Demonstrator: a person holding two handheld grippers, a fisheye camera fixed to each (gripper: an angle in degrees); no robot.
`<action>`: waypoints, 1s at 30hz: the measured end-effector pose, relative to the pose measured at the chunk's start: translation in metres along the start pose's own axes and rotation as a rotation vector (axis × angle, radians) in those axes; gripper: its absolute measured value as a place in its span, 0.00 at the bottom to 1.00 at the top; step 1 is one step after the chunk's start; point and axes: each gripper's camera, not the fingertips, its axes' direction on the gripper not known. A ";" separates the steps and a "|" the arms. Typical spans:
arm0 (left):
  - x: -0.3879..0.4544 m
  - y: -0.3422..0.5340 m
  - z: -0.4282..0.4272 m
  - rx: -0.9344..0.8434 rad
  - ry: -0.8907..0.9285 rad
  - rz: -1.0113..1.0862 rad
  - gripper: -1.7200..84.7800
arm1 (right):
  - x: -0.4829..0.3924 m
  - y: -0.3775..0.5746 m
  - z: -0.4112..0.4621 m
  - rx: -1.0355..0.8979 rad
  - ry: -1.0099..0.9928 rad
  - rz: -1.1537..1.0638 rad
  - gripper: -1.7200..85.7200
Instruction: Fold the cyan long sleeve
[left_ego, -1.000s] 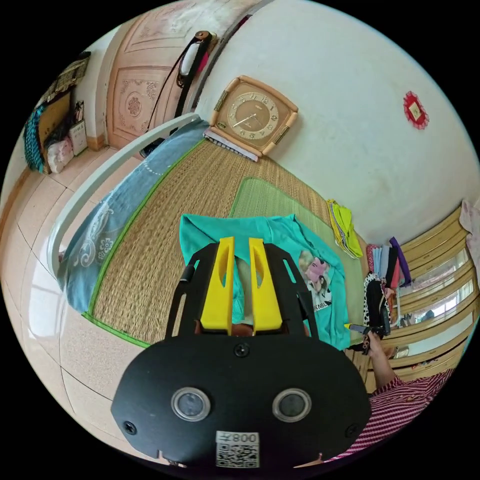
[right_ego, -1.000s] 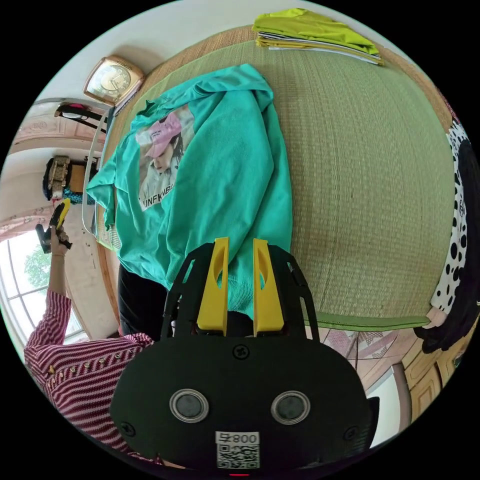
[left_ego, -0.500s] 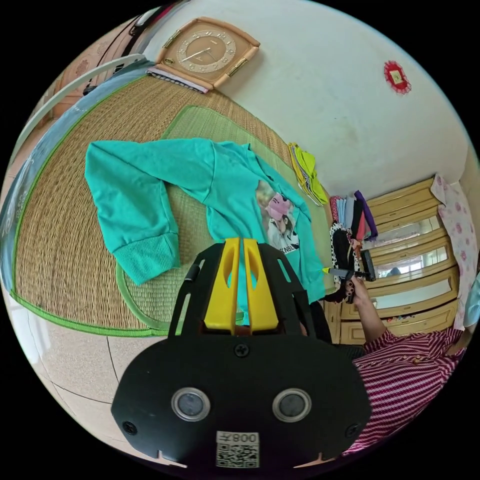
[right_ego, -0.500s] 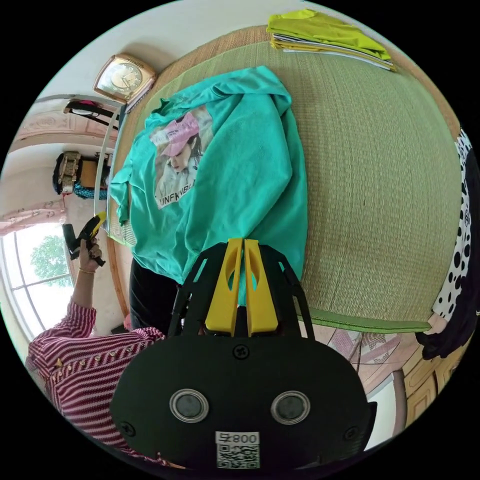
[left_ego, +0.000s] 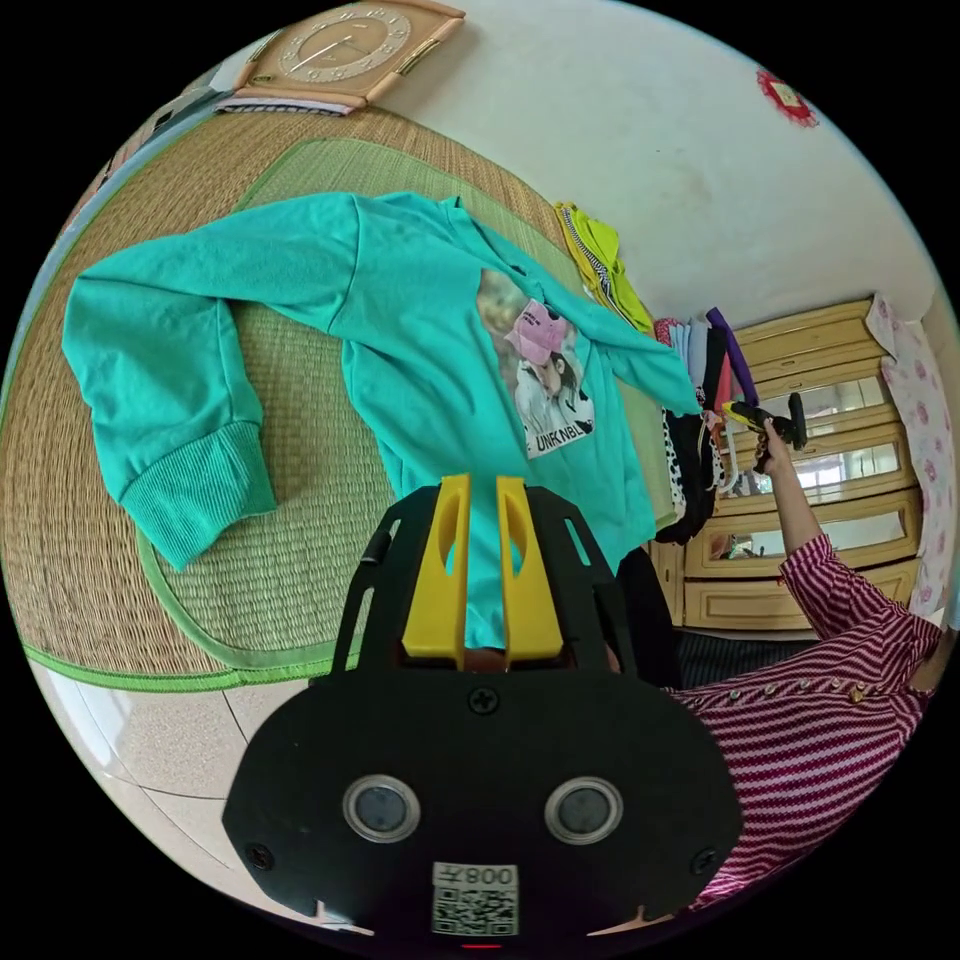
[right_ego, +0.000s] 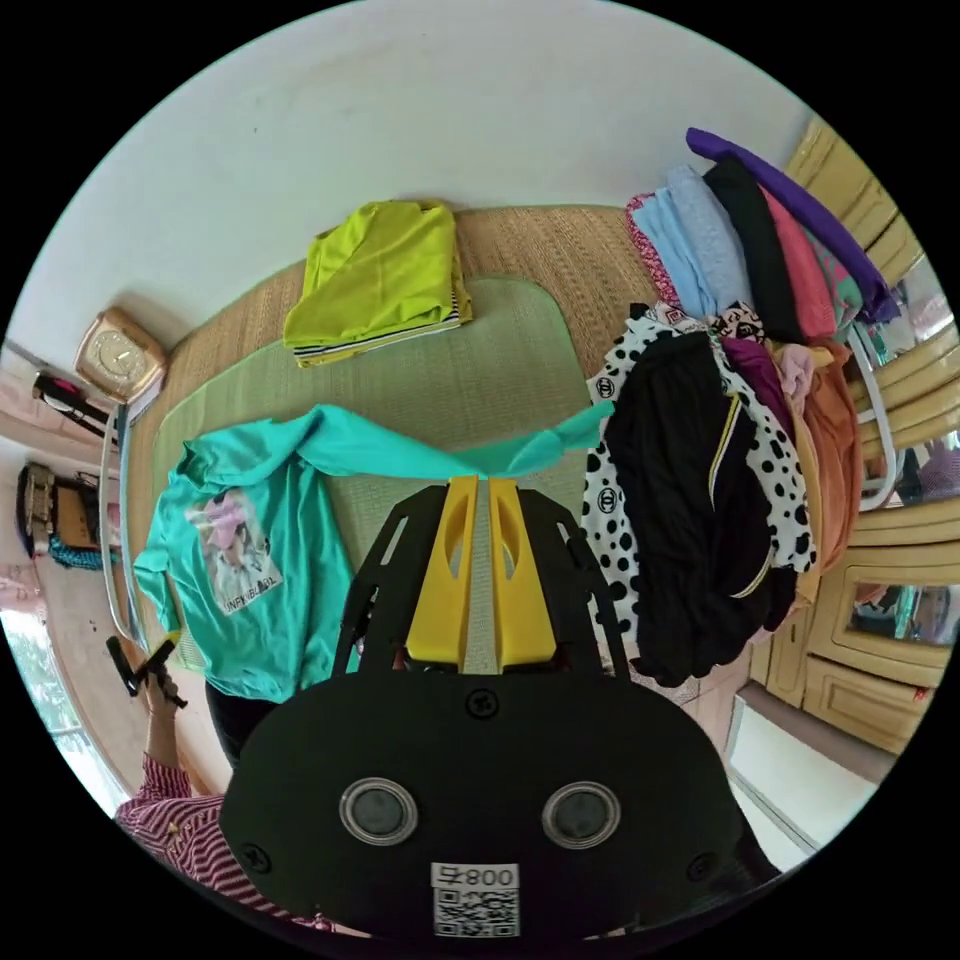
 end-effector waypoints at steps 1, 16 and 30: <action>-0.004 0.000 0.003 -0.009 0.001 -0.010 0.08 | -0.022 0.005 0.011 0.004 -0.040 -0.048 0.06; -0.028 0.005 0.027 -0.077 -0.046 -0.062 0.07 | -0.381 0.050 0.207 -0.105 0.101 -0.824 0.11; -0.047 0.012 0.026 -0.050 0.021 -0.068 0.03 | -0.423 -0.028 0.184 -0.011 0.267 -0.800 0.02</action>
